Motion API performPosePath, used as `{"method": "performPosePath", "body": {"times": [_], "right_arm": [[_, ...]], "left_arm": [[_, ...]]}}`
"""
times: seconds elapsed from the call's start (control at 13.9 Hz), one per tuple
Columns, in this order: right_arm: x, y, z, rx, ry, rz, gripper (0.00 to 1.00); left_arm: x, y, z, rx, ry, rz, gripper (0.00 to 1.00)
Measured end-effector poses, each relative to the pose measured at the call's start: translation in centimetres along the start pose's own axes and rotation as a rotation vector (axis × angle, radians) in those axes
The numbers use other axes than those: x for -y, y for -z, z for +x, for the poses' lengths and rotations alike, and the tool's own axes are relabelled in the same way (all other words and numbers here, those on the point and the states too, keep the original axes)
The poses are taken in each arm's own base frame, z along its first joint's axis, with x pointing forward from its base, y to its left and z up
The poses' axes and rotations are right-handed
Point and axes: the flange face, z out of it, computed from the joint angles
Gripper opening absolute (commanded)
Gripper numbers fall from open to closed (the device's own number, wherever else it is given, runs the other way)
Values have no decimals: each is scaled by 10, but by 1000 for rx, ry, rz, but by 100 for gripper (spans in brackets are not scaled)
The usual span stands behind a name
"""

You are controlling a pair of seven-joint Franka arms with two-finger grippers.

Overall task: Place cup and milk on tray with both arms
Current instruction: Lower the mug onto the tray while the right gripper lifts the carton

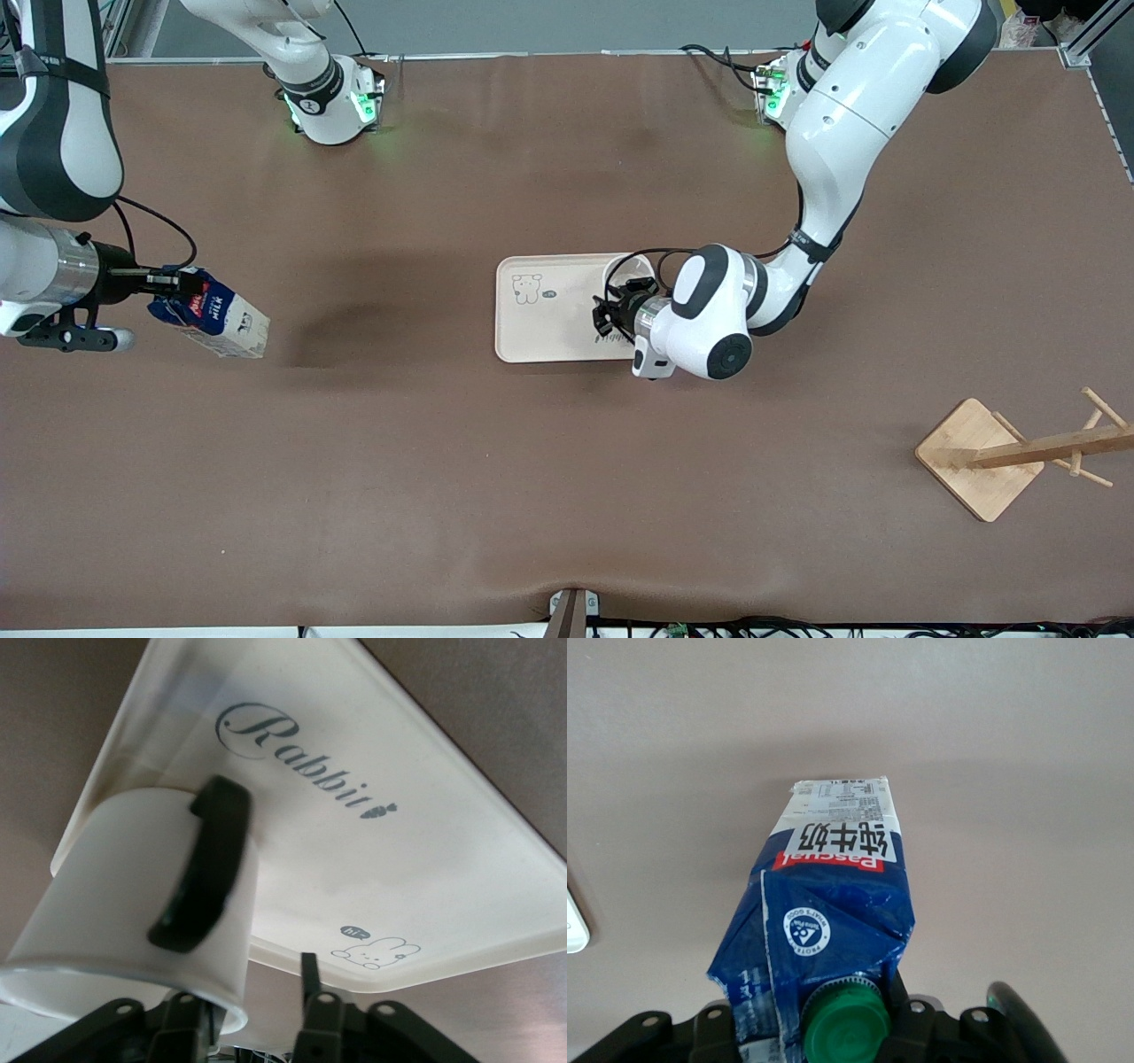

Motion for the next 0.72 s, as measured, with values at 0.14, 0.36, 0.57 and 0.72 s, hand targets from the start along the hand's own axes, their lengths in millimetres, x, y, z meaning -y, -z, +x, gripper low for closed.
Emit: {"method": "performPosePath", "body": {"times": [0.14, 0.36, 0.57, 0.72], "right_arm": [[15, 14, -1, -14, 33, -5, 0], [59, 34, -7, -31, 104, -21, 0], [102, 48, -14, -54, 127, -34, 0], [136, 45, -19, -52, 151, -22, 0]], "left_arm": [[-7, 14, -6, -14, 33, -25, 100], [-13, 45, -23, -62, 76, -56, 100], [-10, 81, -50, -90, 61, -65, 100], [-2, 118, -65, -158, 37, -66, 100]]}}
